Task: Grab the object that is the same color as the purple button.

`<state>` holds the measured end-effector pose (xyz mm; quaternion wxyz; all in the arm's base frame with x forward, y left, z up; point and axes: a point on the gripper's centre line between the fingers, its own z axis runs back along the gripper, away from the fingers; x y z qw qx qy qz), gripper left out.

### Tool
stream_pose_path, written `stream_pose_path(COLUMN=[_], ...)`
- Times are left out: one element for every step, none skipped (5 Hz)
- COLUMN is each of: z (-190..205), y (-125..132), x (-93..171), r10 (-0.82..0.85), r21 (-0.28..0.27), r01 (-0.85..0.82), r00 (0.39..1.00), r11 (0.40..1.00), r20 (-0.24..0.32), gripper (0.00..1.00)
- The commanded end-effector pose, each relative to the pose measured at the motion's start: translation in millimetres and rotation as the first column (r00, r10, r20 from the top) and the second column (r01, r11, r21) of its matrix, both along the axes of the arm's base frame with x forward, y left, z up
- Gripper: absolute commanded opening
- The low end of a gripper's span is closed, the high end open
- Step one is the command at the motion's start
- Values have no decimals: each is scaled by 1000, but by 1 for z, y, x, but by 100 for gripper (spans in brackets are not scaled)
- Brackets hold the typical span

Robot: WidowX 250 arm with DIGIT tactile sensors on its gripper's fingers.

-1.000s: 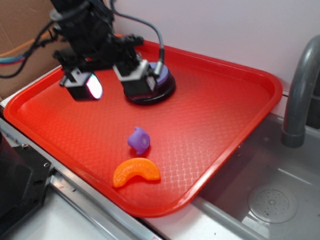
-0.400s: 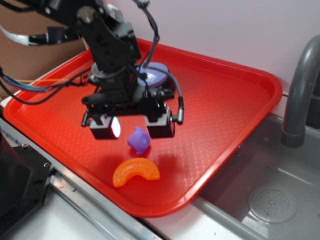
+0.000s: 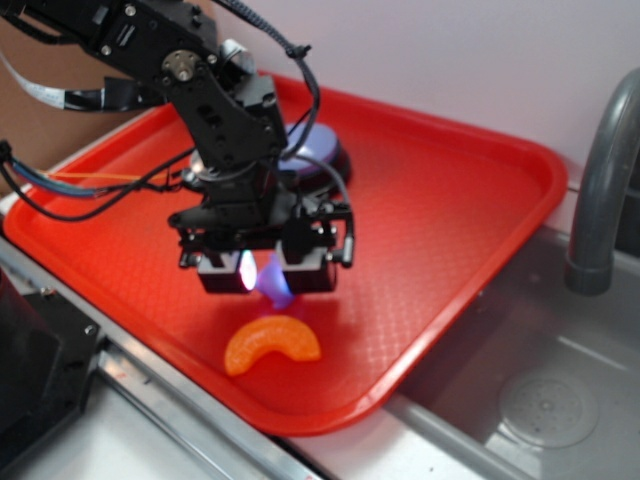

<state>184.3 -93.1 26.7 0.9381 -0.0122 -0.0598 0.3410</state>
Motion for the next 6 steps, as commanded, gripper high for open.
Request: stream_pose_path(z=[22,54,95,123,136,137], y=[10,27,53,74,90,96], x=[7,8,1,-2,-3,-5], r10=[-95,-231,-321,-458,-583,-651], r21=[-6,4,72,93,60,47], r01=[95,231,318,456,584,650], r00=[995,973,947,889,812,759], r11=[995,973,945,885,809,758], r20=[38,12,31,3,-33,-2], gripper=[0,0,0,0,0,0])
